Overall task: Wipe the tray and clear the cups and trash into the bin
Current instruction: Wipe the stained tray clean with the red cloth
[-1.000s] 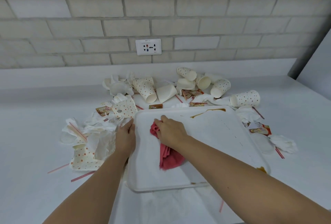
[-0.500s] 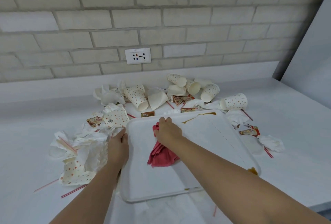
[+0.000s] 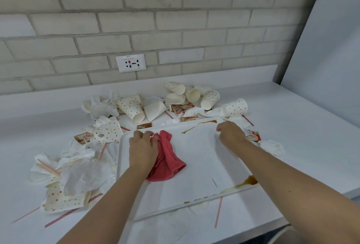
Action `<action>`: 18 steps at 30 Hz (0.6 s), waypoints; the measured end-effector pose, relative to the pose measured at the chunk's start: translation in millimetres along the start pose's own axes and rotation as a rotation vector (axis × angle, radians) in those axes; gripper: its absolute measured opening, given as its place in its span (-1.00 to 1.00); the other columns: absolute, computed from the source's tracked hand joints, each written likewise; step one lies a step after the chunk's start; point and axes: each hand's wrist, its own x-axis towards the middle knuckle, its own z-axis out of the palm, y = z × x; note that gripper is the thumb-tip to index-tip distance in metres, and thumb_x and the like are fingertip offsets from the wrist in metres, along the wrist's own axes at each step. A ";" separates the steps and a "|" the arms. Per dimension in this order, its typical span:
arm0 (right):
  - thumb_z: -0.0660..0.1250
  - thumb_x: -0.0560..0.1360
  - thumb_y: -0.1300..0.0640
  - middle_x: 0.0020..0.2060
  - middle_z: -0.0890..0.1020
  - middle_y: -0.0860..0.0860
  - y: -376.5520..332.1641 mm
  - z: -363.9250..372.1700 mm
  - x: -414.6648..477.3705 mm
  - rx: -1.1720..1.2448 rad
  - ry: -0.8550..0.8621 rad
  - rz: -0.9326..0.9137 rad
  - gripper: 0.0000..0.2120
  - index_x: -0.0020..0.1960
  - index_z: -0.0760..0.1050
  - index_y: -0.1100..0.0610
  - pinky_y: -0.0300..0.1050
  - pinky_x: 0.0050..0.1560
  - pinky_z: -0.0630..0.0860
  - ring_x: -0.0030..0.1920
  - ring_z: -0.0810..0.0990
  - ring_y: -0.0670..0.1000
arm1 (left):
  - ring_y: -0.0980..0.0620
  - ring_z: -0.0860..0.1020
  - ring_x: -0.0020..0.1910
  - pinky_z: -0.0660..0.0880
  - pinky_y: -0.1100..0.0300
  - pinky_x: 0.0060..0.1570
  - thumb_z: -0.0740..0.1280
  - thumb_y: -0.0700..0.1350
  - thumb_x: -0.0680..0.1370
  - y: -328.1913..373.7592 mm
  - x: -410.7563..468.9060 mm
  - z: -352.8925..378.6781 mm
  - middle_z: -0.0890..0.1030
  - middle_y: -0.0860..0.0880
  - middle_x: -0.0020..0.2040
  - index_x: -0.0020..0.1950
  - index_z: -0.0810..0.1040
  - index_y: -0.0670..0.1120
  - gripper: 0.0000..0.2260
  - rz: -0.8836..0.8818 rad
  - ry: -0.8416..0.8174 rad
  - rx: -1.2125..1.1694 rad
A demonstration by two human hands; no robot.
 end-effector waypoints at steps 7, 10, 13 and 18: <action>0.08 0.58 0.30 0.28 0.43 0.12 53.0 23.5 4.2 0.079 0.084 0.079 -0.63 0.35 0.39 0.16 -0.02 0.22 0.40 0.29 0.43 0.14 | -0.07 0.34 0.22 0.40 0.02 0.15 0.06 0.00 0.62 24.3 3.5 18.2 0.39 -0.03 0.30 0.31 0.43 -0.07 -0.67 0.140 -0.247 0.333; 0.04 0.60 0.27 0.04 0.55 0.03 65.4 35.6 4.7 0.168 0.056 0.073 -0.66 0.20 0.51 0.05 -0.09 0.15 0.39 0.16 0.48 0.07 | -0.07 0.32 0.24 0.38 0.01 0.18 0.11 0.04 0.61 22.8 8.3 18.9 0.34 -0.01 0.32 0.32 0.45 -0.01 -0.67 0.153 -0.330 0.339; 0.02 0.61 0.26 0.00 0.57 0.03 71.1 43.3 6.0 0.182 0.098 0.058 -0.60 0.33 0.44 0.00 -0.10 0.03 0.43 0.06 0.52 0.06 | -0.10 0.34 0.26 0.36 0.00 0.21 0.17 0.05 0.59 16.5 10.6 20.0 0.33 -0.03 0.33 0.37 0.38 0.00 -0.63 0.123 -0.356 0.317; -0.02 0.64 0.22 0.10 0.60 0.07 74.6 52.3 4.4 -0.020 0.129 -0.010 -0.53 0.51 0.12 -0.09 -0.08 -0.10 0.49 0.07 0.58 0.08 | -0.11 0.39 0.15 0.39 0.03 0.13 0.19 0.10 0.57 9.1 20.9 19.7 0.36 -0.10 0.20 0.27 0.46 -0.05 -0.65 0.012 -0.241 0.365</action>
